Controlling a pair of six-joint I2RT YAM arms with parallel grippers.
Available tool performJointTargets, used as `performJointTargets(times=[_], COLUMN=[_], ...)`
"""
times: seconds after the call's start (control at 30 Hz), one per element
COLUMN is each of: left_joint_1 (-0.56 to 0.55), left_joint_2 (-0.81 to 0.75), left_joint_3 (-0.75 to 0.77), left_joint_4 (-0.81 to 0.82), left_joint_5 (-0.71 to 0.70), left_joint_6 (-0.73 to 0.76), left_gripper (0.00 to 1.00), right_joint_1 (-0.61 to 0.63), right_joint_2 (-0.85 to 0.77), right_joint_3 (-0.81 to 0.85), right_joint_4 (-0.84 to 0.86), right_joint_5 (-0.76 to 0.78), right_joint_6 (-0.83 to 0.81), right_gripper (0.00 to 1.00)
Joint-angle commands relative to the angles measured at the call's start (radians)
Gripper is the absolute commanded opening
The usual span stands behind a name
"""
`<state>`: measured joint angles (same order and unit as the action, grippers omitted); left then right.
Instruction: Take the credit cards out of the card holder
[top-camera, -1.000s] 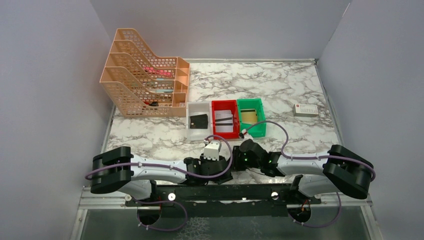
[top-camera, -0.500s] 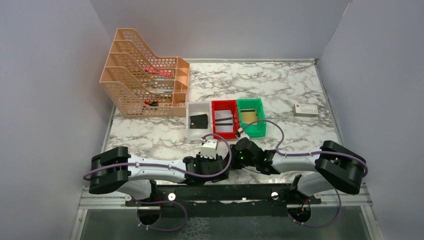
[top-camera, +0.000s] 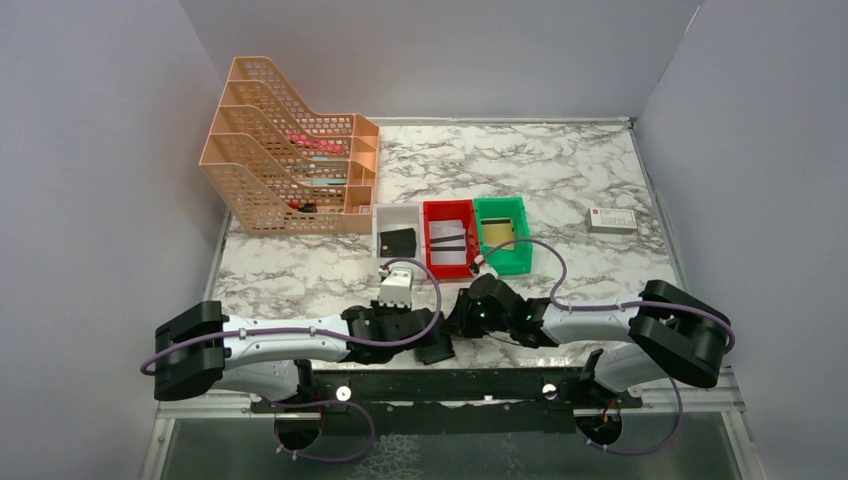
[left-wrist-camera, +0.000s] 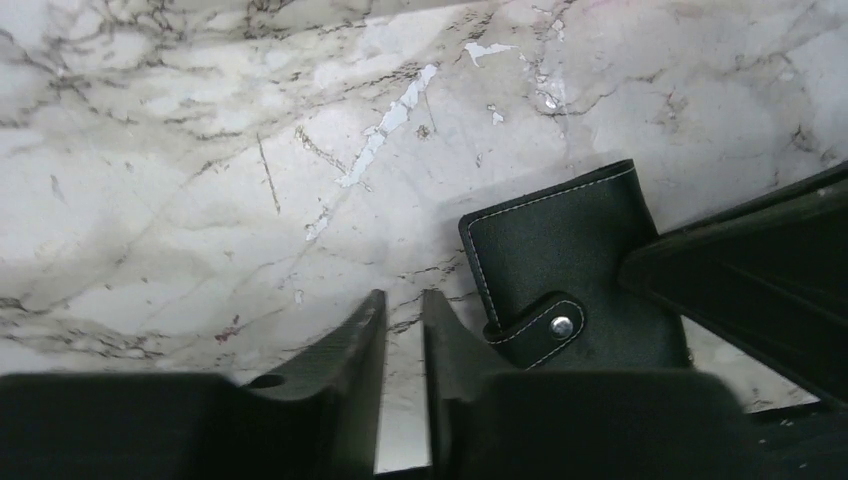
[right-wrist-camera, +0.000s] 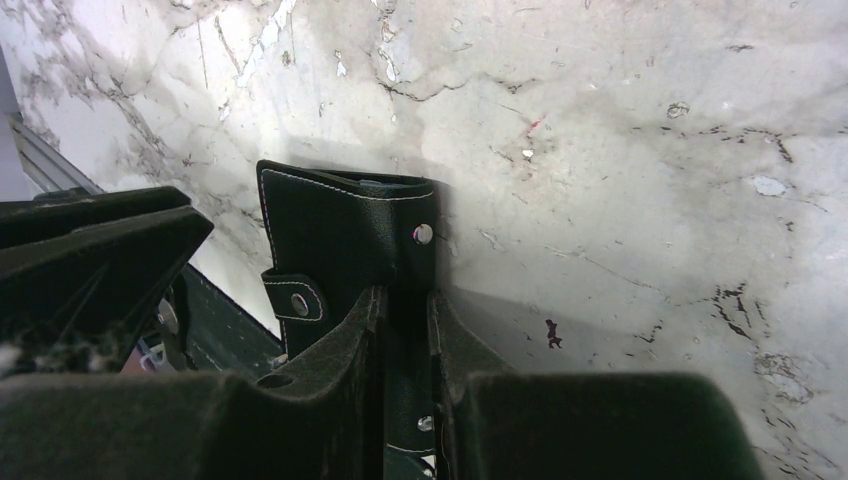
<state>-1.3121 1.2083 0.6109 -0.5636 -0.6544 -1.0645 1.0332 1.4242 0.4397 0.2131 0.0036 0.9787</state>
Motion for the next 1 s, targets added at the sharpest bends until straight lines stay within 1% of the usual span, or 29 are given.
performJointTargets(times=[0.0,0.07,0.13,0.17,0.27,0.47,0.67,0.7,0.77,0.93,0.97], left_joint_1=[0.004,0.004,0.004,0.004,0.004,0.007,0.018,0.021,0.023,0.025,0.025], left_joint_2=[-0.03,-0.03,-0.032,-0.03,-0.003,0.049,0.105,0.12,0.153,0.204,0.209], left_joint_3=[0.004,0.01,0.012,0.012,0.015,-0.021,-0.04,-0.037,-0.027,-0.016,-0.015], left_joint_4=[0.086,0.146,0.21,0.236,0.279,0.28,0.31,0.305,0.276,0.25,0.248], left_joint_5=[0.039,0.071,0.111,0.134,0.204,0.263,0.334,0.335,0.329,0.35,0.351], left_joint_6=[0.12,0.188,0.248,0.274,0.336,0.369,0.391,0.387,0.368,0.347,0.349], left_gripper=[0.37,0.46,0.52,0.54,0.54,0.51,0.46,0.42,0.39,0.24,0.2], right_joint_1=[0.008,0.008,0.007,0.007,0.008,0.008,0.008,0.008,0.008,0.008,0.007], right_joint_2=[0.054,0.06,0.068,0.071,0.084,0.103,0.104,0.105,0.103,0.103,0.105], right_joint_3=[-0.046,-0.032,-0.019,-0.017,-0.013,-0.01,-0.013,-0.013,-0.016,-0.016,-0.016], right_joint_4=[-0.272,-0.272,-0.275,-0.271,-0.256,-0.229,-0.228,-0.229,-0.231,-0.232,-0.232], right_joint_5=[0.033,0.027,0.027,0.026,0.015,-0.011,-0.015,-0.012,-0.012,-0.008,-0.006], right_joint_6=[-0.065,-0.069,-0.069,-0.068,-0.066,-0.066,-0.072,-0.071,-0.072,-0.069,-0.069], right_gripper=[0.01,0.01,0.01,0.01,0.01,0.01,0.01,0.01,0.01,0.01,0.01])
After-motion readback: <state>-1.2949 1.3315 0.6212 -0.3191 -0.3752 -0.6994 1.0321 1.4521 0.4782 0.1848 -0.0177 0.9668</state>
